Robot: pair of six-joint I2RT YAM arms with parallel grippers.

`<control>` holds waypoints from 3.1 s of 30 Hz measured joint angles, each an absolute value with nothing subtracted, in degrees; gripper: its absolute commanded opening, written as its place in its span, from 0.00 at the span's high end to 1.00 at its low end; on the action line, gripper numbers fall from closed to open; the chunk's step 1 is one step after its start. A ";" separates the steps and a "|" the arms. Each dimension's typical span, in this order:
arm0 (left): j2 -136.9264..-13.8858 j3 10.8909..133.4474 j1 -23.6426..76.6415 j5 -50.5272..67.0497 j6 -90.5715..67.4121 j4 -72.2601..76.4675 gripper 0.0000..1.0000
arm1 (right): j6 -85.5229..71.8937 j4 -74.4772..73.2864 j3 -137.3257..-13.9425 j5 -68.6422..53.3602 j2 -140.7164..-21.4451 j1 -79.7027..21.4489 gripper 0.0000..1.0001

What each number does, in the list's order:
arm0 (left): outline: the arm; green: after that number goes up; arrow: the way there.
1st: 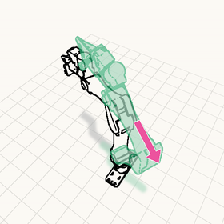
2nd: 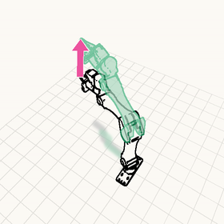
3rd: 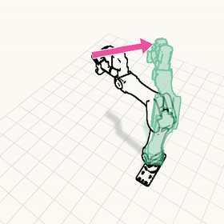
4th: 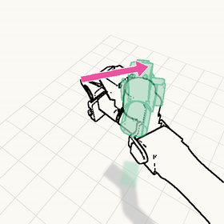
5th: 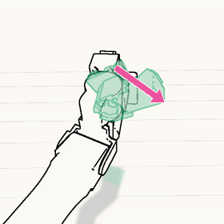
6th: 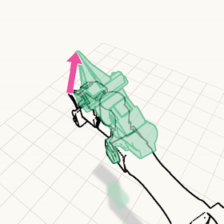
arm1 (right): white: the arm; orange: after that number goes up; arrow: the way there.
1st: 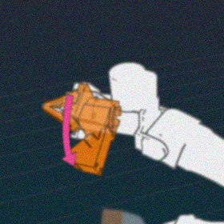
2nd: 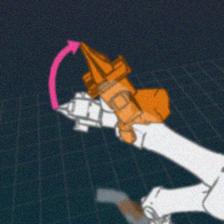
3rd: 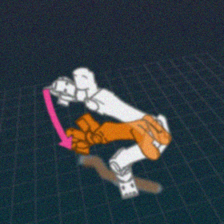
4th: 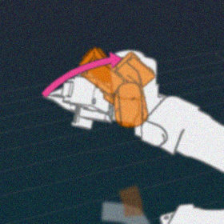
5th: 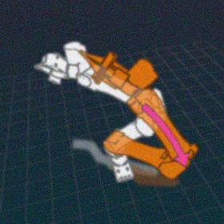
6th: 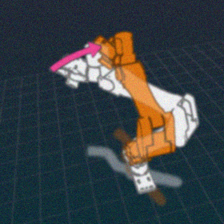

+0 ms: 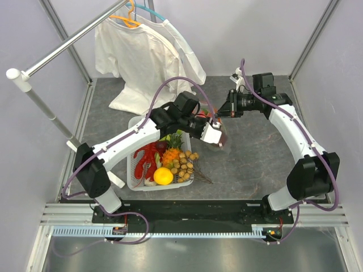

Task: Place the food in the zip-top bag and seal the zipper
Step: Adjust the zipper food storage bag at the center of the board, then zip the zipper food storage bag at the center of the board.

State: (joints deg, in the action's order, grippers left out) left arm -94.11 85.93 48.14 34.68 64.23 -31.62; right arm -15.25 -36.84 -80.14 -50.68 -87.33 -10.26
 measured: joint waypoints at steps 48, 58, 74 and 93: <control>-106.34 103.20 43.66 40.05 11.81 -24.60 0.98 | 20.03 -22.09 -54.61 -48.16 -56.36 1.41 0.52; -105.89 100.53 44.38 41.15 11.84 -22.44 0.98 | 23.03 -25.36 -55.81 -50.81 -57.32 1.37 0.76; -104.18 99.44 44.49 44.14 13.47 -22.61 0.34 | 27.46 -28.86 -56.03 -50.98 -56.95 0.60 1.00; -102.83 102.91 47.51 52.90 44.58 -25.56 0.35 | 42.15 -38.39 -57.17 -52.64 -54.65 0.58 1.00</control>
State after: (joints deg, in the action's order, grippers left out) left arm -102.83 102.91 47.51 52.90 44.58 -25.56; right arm 42.15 -38.39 -57.17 -52.64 -54.65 0.58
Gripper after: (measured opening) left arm 0.685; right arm 0.007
